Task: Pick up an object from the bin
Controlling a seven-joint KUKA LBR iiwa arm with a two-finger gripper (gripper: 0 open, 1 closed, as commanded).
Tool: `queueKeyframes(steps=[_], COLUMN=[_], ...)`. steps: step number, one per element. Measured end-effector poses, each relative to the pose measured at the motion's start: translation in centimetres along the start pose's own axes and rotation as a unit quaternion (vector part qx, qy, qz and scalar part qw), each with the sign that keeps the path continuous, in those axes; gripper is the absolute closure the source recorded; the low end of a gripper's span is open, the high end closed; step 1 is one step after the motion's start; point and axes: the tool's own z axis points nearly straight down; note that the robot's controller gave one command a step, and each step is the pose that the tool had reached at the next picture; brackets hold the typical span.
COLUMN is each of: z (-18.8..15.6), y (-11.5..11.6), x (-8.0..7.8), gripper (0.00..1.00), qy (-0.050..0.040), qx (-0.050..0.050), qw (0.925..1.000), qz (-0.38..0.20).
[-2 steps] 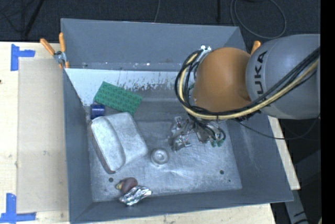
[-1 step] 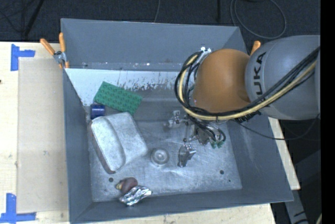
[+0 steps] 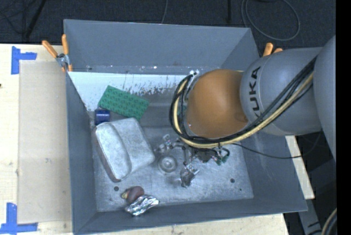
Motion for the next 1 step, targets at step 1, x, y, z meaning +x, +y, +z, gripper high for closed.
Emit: queueKeyframes(steps=[1], z=[3.03], y=[-3.05], x=[-2.09], gripper=[0.0], qy=[-0.0026], qx=[0.001], qw=[0.9899], qz=[-0.142])
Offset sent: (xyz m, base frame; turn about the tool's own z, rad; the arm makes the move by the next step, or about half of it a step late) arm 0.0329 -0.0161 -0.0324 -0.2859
